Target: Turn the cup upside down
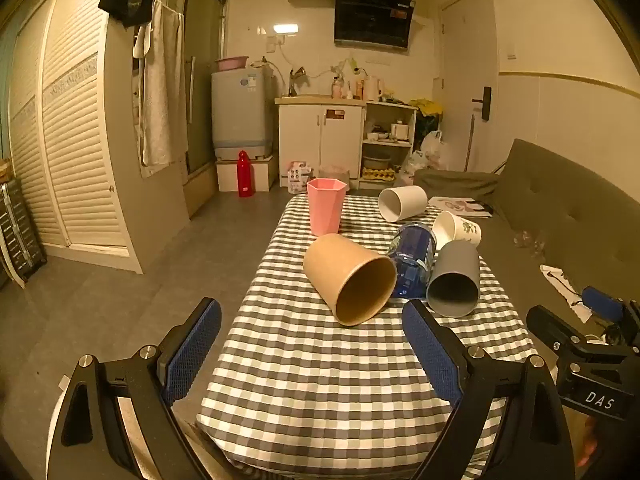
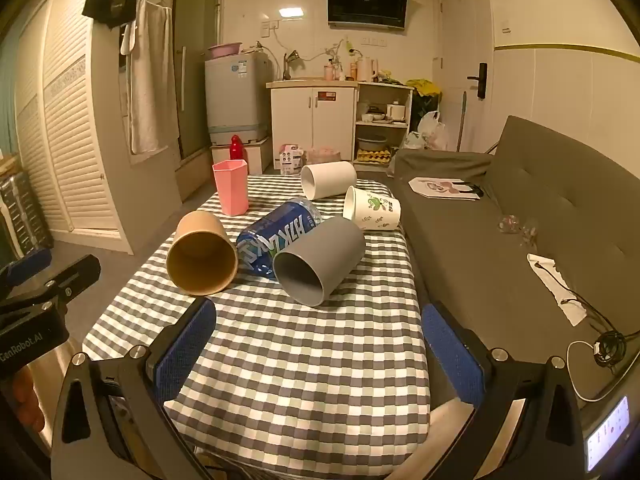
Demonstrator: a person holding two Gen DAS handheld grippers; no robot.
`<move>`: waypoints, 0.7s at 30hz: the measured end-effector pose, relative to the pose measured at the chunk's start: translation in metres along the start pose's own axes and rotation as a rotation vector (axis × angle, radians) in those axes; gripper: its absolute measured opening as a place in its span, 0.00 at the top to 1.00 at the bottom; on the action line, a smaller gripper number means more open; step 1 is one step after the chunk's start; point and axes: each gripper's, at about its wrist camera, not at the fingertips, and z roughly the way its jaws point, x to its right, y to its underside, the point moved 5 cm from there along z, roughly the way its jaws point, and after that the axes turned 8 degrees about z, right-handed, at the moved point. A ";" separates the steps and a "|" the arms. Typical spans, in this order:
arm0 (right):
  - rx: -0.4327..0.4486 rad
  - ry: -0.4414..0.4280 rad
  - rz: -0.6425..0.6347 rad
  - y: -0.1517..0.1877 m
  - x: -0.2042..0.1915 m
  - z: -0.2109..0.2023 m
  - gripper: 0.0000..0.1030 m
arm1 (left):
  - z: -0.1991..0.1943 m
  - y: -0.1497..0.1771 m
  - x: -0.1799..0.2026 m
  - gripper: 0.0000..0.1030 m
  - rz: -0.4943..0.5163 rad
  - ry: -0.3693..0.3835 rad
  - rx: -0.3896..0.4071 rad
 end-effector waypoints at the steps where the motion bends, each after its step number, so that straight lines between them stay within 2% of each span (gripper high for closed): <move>1: 0.001 0.001 -0.001 0.000 0.000 0.000 0.00 | 0.000 0.000 -0.001 0.08 -0.001 0.001 0.002; 4: 0.002 0.001 -0.003 0.001 -0.001 0.000 0.00 | -0.002 0.002 -0.003 0.08 0.000 -0.003 0.026; 21: -0.002 0.006 -0.014 0.001 -0.002 0.002 0.00 | 0.000 0.000 -0.001 0.08 0.000 -0.017 -0.001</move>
